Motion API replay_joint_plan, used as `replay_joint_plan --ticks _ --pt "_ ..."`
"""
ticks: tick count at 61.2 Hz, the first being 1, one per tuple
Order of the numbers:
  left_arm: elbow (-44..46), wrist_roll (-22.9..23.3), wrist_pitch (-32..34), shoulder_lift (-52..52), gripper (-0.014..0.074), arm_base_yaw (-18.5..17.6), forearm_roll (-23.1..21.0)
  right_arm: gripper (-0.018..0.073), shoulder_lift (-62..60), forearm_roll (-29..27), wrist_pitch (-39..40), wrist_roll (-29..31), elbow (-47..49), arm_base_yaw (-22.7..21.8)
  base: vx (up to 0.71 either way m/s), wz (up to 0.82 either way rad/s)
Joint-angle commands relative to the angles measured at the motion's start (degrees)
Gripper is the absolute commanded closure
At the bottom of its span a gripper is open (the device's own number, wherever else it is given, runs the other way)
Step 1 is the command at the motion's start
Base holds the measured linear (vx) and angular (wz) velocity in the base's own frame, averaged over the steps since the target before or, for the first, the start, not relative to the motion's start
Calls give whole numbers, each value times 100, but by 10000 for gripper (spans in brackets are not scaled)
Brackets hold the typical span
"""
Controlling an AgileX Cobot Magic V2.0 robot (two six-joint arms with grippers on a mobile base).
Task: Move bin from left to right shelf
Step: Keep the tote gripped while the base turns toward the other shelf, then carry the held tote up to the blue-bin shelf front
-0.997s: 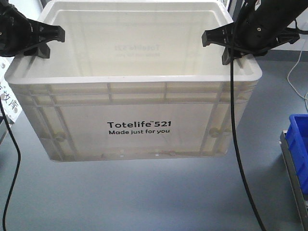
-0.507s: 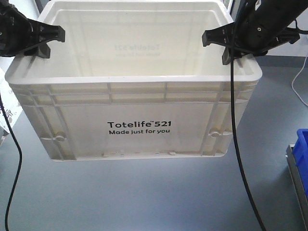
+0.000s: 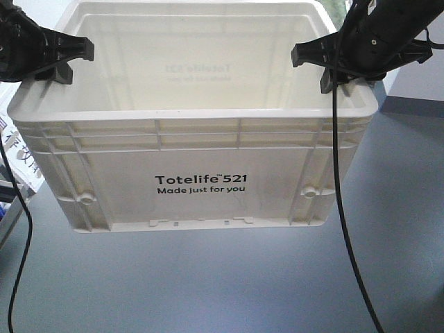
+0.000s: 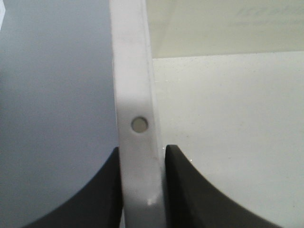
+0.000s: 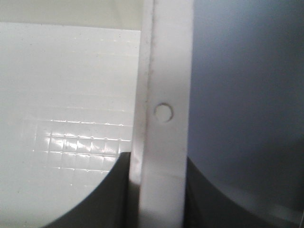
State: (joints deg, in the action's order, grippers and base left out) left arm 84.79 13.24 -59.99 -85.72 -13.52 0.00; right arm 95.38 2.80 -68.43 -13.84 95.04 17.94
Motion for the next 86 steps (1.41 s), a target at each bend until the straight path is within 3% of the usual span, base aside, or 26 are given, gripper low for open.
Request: replay_joint_plan --ticks 1,86 --pt "199 -163 454 315 497 1 250 550 -331 438 445 35 224 -92 16 30" --pt "199 -163 454 315 497 1 250 550 -331 438 440 35 224 -92 13 45"
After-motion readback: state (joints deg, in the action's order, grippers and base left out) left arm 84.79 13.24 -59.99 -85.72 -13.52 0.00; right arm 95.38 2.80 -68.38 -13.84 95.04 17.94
